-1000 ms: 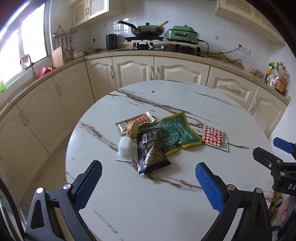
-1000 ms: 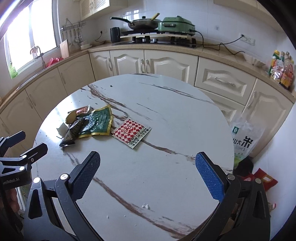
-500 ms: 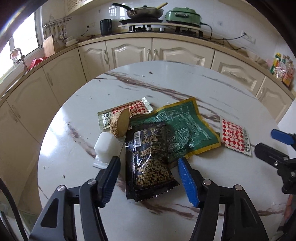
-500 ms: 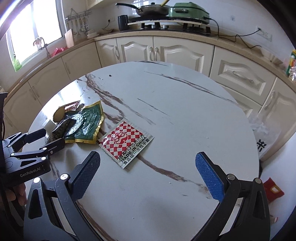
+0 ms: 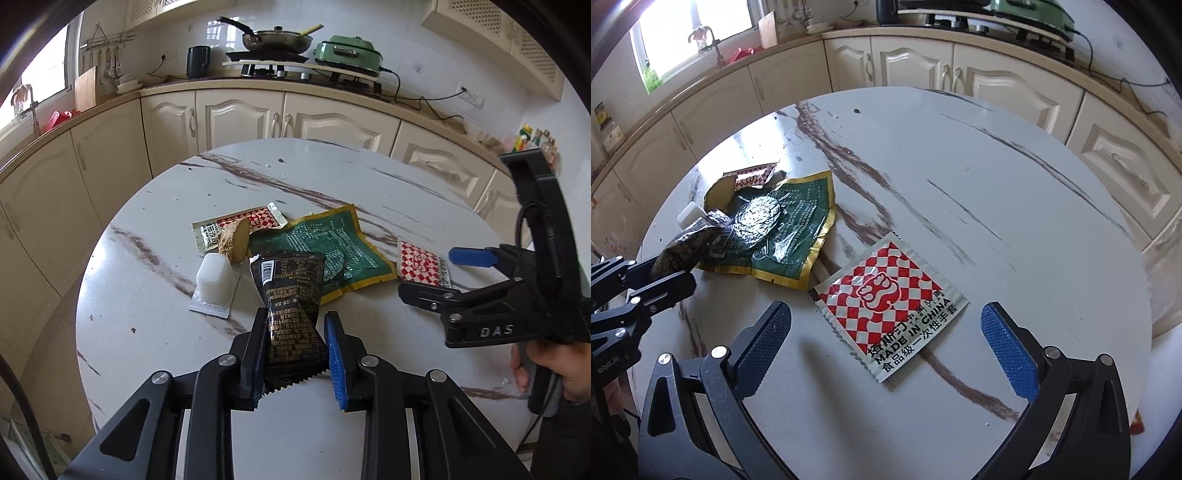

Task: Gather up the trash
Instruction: 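Grasp the black chip bag with the left gripper while the right grasps the red-white checkered packet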

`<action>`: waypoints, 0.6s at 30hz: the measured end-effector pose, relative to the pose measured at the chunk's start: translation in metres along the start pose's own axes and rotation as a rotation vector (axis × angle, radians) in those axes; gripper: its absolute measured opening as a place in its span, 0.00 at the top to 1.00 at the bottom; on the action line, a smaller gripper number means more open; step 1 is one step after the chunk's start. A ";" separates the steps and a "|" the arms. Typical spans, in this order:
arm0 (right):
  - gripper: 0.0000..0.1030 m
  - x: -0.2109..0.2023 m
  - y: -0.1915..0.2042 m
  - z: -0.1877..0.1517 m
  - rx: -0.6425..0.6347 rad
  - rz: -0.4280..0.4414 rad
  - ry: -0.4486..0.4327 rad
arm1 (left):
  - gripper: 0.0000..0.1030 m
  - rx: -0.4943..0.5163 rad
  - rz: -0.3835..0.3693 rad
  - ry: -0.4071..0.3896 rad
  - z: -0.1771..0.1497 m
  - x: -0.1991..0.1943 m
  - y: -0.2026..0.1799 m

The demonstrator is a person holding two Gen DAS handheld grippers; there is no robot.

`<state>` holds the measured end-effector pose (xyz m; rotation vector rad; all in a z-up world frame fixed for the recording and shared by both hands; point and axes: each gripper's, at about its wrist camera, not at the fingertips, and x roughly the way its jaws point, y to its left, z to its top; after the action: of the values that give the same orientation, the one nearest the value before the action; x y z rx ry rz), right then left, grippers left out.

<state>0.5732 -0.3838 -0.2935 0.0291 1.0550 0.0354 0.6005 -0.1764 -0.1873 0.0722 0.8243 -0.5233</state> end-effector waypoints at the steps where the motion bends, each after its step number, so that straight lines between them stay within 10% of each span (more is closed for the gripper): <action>1: 0.00 0.001 0.001 0.001 -0.008 -0.005 0.001 | 0.75 0.000 -0.011 -0.005 -0.001 -0.003 0.000; 13: 0.34 -0.005 -0.005 0.002 -0.038 -0.028 -0.021 | 0.75 0.013 -0.049 -0.047 -0.026 -0.060 -0.003; 18: 0.67 -0.012 -0.009 -0.002 -0.016 -0.023 -0.034 | 0.75 0.007 -0.056 -0.059 -0.035 -0.085 0.005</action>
<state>0.5660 -0.3936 -0.2843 0.0031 1.0207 0.0219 0.5315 -0.1274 -0.1510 0.0394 0.7683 -0.5786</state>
